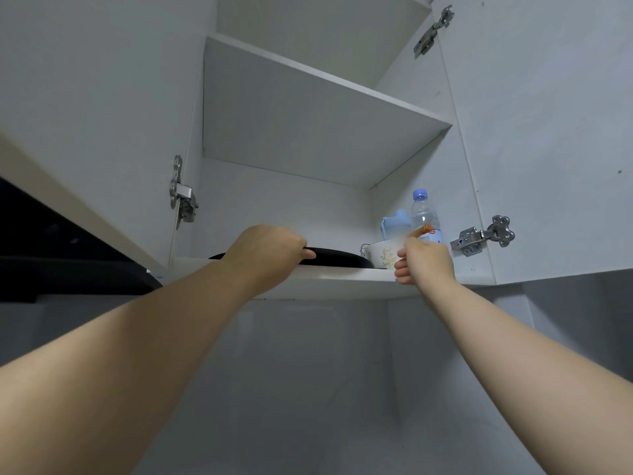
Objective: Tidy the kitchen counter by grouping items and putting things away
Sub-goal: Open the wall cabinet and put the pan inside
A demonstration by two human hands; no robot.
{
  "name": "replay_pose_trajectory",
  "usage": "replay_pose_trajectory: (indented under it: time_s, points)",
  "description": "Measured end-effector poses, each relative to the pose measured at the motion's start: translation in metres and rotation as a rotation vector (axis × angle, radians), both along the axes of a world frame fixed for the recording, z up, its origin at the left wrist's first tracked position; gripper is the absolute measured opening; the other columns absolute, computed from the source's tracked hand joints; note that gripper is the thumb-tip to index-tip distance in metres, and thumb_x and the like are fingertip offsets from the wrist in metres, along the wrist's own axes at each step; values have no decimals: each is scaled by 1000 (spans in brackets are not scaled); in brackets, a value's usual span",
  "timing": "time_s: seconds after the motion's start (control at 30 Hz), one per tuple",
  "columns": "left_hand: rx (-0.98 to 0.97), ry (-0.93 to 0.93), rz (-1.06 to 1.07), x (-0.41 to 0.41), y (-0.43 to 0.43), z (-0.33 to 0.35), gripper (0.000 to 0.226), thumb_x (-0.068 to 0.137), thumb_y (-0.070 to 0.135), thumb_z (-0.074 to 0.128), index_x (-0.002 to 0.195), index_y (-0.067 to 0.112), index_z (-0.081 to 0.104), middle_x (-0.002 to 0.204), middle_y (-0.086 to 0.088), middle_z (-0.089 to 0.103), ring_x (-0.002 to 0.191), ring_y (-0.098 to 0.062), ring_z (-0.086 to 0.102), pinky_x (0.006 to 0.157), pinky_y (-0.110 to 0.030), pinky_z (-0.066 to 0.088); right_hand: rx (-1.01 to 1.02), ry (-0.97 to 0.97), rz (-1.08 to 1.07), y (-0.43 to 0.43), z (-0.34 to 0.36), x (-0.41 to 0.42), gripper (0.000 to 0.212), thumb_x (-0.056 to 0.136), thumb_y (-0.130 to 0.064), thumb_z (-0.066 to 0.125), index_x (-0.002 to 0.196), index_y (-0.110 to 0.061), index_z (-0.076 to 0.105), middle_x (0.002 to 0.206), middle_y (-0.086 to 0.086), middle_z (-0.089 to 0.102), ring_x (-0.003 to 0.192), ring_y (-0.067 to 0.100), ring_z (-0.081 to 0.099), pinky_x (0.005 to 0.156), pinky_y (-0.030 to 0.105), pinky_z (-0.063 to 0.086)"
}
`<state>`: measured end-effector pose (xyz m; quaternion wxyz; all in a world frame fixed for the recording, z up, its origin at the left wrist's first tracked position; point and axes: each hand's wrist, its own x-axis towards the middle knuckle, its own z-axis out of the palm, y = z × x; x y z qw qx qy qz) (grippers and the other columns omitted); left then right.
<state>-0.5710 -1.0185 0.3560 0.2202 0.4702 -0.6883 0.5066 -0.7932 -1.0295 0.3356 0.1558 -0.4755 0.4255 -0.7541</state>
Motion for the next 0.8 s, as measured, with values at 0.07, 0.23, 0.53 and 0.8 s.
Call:
replay_pose_trajectory:
  time_s: [0.07,0.23,0.53,0.8]
  points:
    - [-12,-5,7,0,2,-2,39,103,41,25,82,14,44,59,1,33,49,-18,30,52,-32,24,68,-75,125,9,0,3,20,85,-10,36,68,-4,45,60,10,40,47,20,35,45,23,33]
    - [-62,-11,-7,2,8,-6,40,103,41,22,80,14,41,58,1,32,48,-17,27,46,-32,17,304,42,251,23,-4,9,40,95,-35,42,79,-1,54,73,17,60,60,26,59,48,29,50]
    - [-70,47,-80,0,18,-12,43,100,48,30,75,14,39,58,1,30,58,-26,34,46,-31,14,438,56,466,35,-2,31,55,95,-50,37,89,1,57,80,16,65,64,22,61,42,24,52]
    - [-143,268,-464,25,20,-16,48,94,51,42,61,17,48,56,1,49,56,-18,42,50,-31,24,393,-128,651,44,0,54,42,95,-35,49,88,6,53,73,21,66,51,30,68,44,31,54]
